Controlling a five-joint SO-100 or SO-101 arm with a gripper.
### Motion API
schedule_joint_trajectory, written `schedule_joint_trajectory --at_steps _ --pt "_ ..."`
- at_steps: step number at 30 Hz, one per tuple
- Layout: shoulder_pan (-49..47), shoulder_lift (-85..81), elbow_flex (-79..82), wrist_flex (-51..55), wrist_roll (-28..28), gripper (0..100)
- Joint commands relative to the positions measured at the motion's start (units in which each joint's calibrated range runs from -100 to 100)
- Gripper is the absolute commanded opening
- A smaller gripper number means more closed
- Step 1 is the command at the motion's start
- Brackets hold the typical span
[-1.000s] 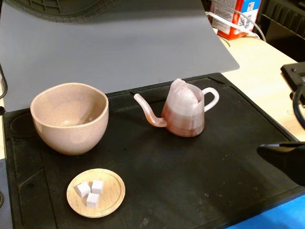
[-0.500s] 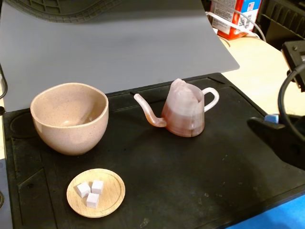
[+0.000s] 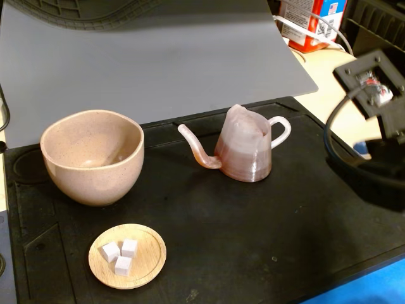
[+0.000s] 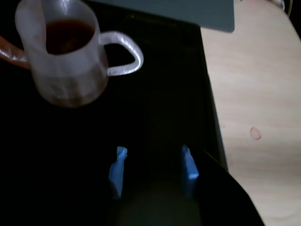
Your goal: Pick up a kettle and pour liquid into a cup.
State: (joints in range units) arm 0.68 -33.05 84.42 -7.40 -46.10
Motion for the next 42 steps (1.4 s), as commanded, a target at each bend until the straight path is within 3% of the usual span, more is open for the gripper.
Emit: schedule_joint_trajectory --at_steps 1,7,13,26,29,42 --pt "-0.2 6.9 -4.4 -11.2 1.0 15" --pt "-2.4 18.1 -9.6 -19.8 4.5 16" --pt "-2.4 24.3 -15.3 -19.8 4.5 23" --pt "-2.5 38.4 -31.0 -20.0 4.6 23" --pt "-2.7 42.2 -35.4 -20.0 6.7 23" --pt "-3.7 46.3 -38.4 -20.0 6.7 24"
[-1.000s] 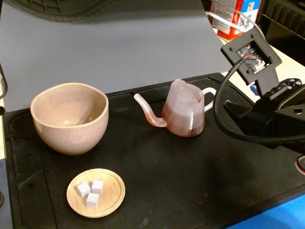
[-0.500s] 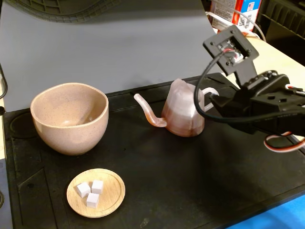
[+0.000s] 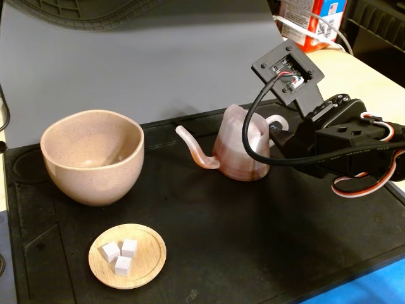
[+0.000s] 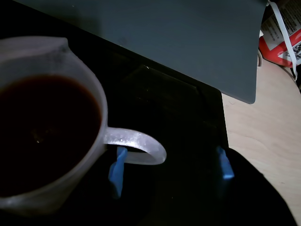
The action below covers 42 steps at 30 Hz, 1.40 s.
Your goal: Pick up a kettle and pour liquid into a cup.
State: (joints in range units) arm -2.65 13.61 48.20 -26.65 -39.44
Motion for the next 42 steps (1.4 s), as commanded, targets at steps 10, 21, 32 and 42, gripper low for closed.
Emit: schedule_joint_trajectory --at_steps 10,21,32,42 --pt "-0.4 3.3 -8.1 -0.7 0.1 24" --pt "1.9 2.7 -7.7 -0.7 0.1 23" --pt "1.8 2.7 -8.4 -0.7 0.1 23" --pt "1.8 3.3 -10.0 -0.7 2.7 19"
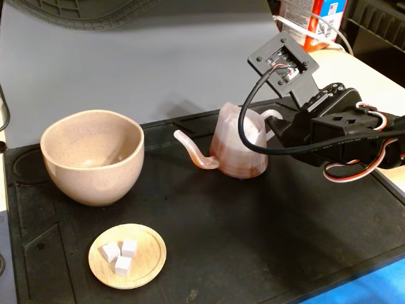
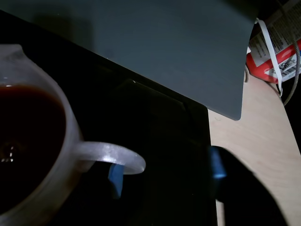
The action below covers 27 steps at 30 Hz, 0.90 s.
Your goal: Pick up a kettle and pour liquid into a cup.
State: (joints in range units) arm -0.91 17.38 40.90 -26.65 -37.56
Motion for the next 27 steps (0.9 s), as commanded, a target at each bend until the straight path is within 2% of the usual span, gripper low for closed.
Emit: schedule_joint_trajectory --at_steps 1,2,4,16,27 --pt "0.0 -0.5 -2.7 -0.7 0.8 11" --pt "0.1 -0.4 -2.8 -0.7 0.8 4" --pt "0.3 -0.4 -2.2 -0.7 0.8 1" --pt "-0.1 -1.3 -3.1 -0.7 0.5 1" --pt "-1.8 -12.3 -3.2 0.3 0.4 1"
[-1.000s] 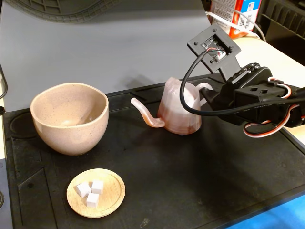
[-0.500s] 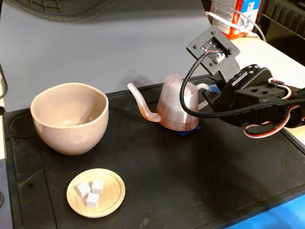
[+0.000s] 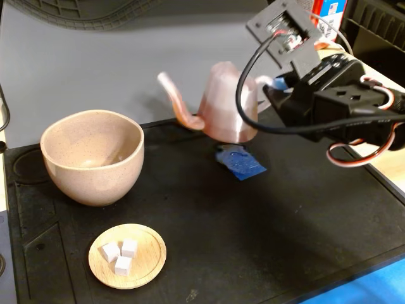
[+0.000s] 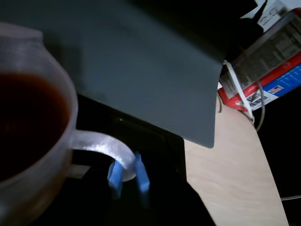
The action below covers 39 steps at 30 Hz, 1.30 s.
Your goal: Pick up a kettle and pour liquid into a cup.
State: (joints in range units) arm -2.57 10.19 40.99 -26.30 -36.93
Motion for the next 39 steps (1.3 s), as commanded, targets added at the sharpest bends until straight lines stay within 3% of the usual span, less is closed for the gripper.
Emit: schedule_joint_trajectory --at_steps 1,9,26,32,37,39 --pt "-0.3 -5.8 -3.3 0.1 -0.3 1" --pt "-2.8 -7.2 -16.8 14.2 0.2 1" --pt "-3.2 -7.0 -17.8 14.3 3.8 1" --pt "-4.7 0.5 -28.5 14.4 5.1 1" --pt "-4.6 0.6 -28.6 14.4 9.9 1" --pt "-4.5 0.6 -28.8 14.4 14.4 1"
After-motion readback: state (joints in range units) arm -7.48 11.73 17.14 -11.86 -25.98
